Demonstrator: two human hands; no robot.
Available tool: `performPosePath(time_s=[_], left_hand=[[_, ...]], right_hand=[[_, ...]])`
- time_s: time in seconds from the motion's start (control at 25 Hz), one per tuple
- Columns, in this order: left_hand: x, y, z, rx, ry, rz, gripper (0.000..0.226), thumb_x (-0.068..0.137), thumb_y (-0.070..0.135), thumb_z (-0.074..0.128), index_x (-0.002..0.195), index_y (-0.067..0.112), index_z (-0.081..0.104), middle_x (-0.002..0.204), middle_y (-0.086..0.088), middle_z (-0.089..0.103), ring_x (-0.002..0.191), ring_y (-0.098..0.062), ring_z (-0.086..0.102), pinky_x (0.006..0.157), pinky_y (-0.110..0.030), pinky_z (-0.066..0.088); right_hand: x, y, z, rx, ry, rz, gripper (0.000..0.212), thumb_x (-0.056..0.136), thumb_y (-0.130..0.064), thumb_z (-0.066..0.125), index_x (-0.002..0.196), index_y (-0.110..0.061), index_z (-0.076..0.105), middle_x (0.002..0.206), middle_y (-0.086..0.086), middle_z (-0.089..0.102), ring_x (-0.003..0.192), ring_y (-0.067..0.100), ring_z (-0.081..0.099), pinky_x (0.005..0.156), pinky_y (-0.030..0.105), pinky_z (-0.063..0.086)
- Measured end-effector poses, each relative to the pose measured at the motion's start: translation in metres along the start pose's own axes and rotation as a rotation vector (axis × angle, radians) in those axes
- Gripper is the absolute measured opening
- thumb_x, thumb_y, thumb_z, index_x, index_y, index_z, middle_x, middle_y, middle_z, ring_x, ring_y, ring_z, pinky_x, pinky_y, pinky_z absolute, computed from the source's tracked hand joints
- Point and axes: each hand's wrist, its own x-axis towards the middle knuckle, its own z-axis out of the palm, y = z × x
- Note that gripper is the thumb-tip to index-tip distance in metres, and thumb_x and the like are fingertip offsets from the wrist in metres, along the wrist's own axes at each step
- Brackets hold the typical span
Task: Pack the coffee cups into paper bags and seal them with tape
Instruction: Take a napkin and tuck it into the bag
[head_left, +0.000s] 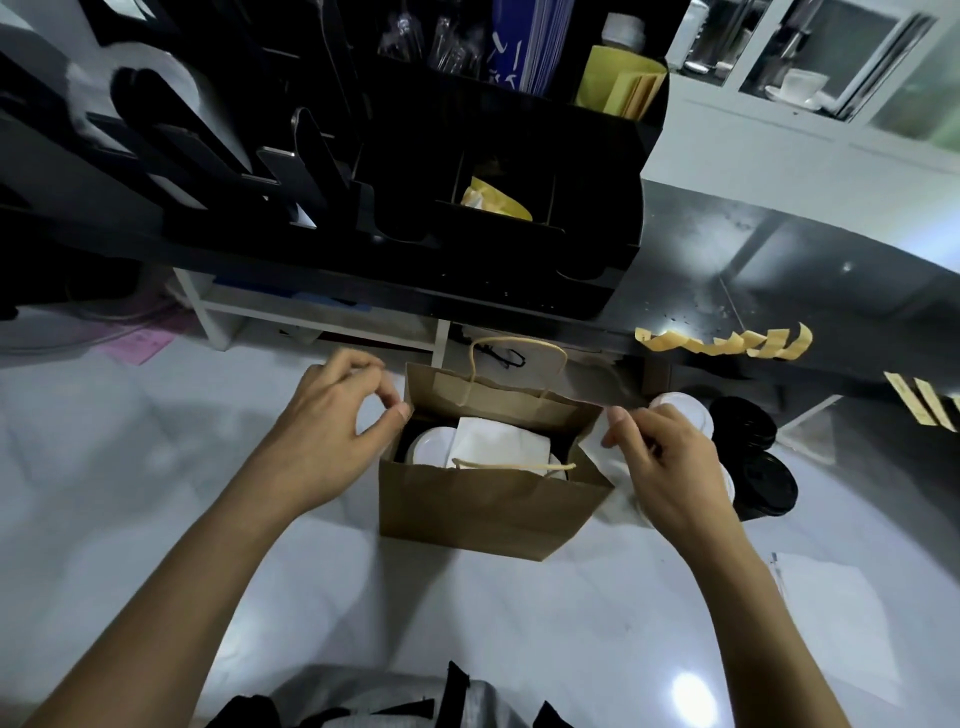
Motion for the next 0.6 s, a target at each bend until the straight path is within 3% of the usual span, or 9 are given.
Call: performPosePath(time_s=[0.16, 0.36, 0.48, 0.6], left_hand=[[-0.002, -0.004, 0.003, -0.021, -0.118, -0.011, 0.025, 0.095, 0.055, 0.048, 0.097, 0.035, 0.062, 0.129, 0.019, 0.045, 0.123, -0.003, 0.034, 0.094, -0.028, 0.03], [-0.004, -0.001, 0.003, -0.083, -0.208, -0.031, 0.052, 0.078, 0.08, 0.048, 0.109, 0.042, 0.063, 0.117, 0.028, 0.051, 0.11, 0.004, 0.046, 0.094, -0.03, 0.044], [-0.007, -0.001, 0.002, -0.08, -0.293, -0.053, 0.058, 0.075, 0.066, 0.07, 0.128, 0.046, 0.056, 0.121, 0.03, 0.051, 0.109, 0.006, 0.05, 0.092, -0.028, 0.048], [-0.006, -0.003, 0.002, -0.105, -0.29, -0.064, 0.063, 0.083, 0.035, 0.079, 0.138, 0.046, 0.05, 0.128, 0.024, 0.055, 0.112, -0.001, 0.056, 0.093, -0.026, 0.048]], right_hand=[[-0.006, 0.001, 0.007, 0.076, -0.083, 0.048, 0.056, 0.094, -0.063, 0.034, 0.079, -0.027, 0.075, 0.1, -0.01, 0.057, 0.089, 0.005, 0.057, 0.071, 0.024, 0.041], [-0.006, 0.003, 0.013, 0.062, -0.208, -0.006, 0.062, 0.094, -0.068, 0.034, 0.094, -0.024, 0.079, 0.106, -0.015, 0.051, 0.1, -0.001, 0.052, 0.085, 0.031, 0.048], [-0.007, 0.001, 0.014, 0.055, -0.238, -0.023, 0.054, 0.089, -0.071, 0.038, 0.096, -0.033, 0.077, 0.109, -0.019, 0.046, 0.103, -0.003, 0.05, 0.083, 0.026, 0.046], [-0.007, 0.006, 0.013, 0.007, -0.256, -0.052, 0.051, 0.08, -0.078, 0.044, 0.098, -0.041, 0.074, 0.116, -0.018, 0.043, 0.109, -0.003, 0.048, 0.087, 0.027, 0.049]])
